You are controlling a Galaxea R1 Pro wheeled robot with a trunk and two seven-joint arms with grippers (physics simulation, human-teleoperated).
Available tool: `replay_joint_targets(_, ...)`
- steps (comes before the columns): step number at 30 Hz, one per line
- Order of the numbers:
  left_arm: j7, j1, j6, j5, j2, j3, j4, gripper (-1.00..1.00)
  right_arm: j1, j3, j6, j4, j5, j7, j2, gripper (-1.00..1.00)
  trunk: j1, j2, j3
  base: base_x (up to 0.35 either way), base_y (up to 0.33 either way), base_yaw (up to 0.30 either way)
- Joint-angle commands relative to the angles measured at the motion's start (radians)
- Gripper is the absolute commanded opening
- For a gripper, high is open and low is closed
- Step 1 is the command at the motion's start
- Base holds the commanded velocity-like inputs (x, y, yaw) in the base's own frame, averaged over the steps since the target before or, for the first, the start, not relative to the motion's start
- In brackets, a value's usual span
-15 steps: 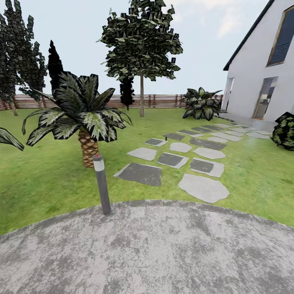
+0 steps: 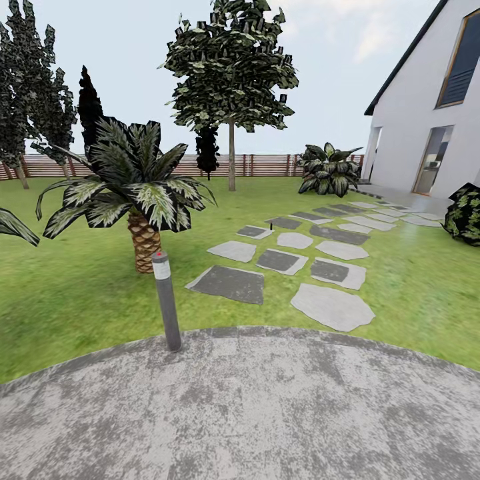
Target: In the garden, pick up the pesticide atomizer on the floor and spray pesticide onto both trees until each tree trunk is fully covered.
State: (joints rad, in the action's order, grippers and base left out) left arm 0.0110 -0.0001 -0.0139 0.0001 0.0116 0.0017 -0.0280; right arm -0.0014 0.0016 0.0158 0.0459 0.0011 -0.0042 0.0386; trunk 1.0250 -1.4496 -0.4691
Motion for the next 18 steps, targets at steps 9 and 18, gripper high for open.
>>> replay_joint_targets(9, 0.003, -0.038, -0.052, -0.002, 0.047, 0.000, -0.052, 1.00, -0.001, -0.005, 0.052, 0.051, 0.000, -0.002, -0.044, 1.00, 0.000, 0.000, -0.001, 0.000, 0.000, 0.000)
replay_joint_targets(18, 0.001, -0.263, -0.187, -0.005, 0.055, -0.003, -0.237, 1.00, -0.097, -0.006, 0.223, 0.506, -0.005, 0.000, -0.148, 1.00, 0.000, 0.000, -0.001, 0.000, 0.000, 0.000)
